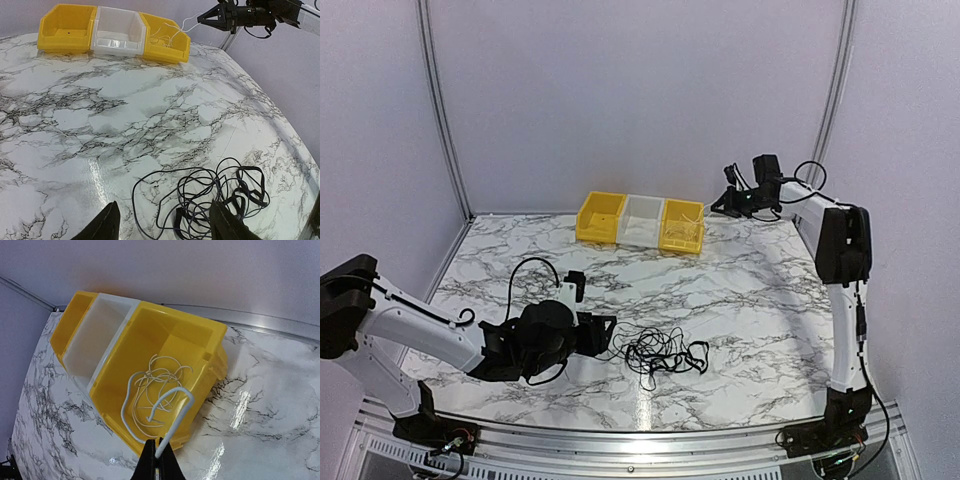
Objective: Untangle the cables
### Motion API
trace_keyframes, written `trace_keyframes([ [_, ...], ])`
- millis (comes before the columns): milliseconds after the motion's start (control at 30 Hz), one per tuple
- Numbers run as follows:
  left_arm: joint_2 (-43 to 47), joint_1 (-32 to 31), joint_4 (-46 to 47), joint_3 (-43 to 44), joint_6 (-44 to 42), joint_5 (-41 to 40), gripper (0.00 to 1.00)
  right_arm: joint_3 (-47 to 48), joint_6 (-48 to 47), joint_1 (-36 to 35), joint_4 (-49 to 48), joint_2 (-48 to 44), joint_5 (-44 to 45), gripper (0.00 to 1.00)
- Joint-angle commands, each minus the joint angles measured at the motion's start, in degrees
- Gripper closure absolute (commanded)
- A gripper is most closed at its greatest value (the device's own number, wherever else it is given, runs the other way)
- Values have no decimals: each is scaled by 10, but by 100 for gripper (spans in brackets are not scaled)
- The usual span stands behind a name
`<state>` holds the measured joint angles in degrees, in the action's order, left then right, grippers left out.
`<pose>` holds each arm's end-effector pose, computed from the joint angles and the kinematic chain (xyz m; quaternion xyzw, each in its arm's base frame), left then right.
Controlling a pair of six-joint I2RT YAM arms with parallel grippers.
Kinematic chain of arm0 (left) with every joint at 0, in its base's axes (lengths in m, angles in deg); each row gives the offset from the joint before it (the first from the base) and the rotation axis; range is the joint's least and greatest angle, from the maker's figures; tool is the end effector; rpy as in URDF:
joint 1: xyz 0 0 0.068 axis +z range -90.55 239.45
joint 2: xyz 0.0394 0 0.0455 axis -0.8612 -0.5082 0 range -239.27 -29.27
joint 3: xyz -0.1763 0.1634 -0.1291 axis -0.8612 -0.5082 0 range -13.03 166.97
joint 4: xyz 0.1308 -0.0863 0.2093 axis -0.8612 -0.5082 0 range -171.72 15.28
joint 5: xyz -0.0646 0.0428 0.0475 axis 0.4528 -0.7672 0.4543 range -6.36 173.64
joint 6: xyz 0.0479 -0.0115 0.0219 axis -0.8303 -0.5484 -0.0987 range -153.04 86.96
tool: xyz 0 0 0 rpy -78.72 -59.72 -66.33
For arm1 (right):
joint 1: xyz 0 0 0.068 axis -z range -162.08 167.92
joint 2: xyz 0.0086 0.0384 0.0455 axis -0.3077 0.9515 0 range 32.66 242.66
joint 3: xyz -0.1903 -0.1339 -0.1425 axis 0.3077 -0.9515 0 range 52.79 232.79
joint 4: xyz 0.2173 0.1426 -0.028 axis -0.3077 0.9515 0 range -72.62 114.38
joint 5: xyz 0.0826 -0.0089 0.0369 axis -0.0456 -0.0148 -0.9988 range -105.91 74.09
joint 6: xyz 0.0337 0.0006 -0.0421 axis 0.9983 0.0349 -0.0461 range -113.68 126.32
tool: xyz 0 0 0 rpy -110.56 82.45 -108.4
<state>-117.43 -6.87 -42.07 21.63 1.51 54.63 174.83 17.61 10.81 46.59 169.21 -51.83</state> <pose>0.1379 -0.2713 0.1788 0.0815 0.8056 -0.2922 0.5089 0.5314 0.0873 0.2207 -0.0892 0.8786 0.3397 0.3236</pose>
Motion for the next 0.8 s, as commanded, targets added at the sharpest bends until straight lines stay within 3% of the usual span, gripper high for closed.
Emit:
trace_keyframes([
  [0,-4,1,-13,13,2,-6,36,54,-51,-35,17,33,53,100],
  [600,-4,1,-15,4,10,-7,36,130,-127,-94,37,93,186,99],
  [667,-5,1,-15,4,10,-6,36,127,-132,-95,43,85,200,96],
  [767,-3,1,-16,5,9,-6,36,115,-144,-97,51,64,231,81],
])
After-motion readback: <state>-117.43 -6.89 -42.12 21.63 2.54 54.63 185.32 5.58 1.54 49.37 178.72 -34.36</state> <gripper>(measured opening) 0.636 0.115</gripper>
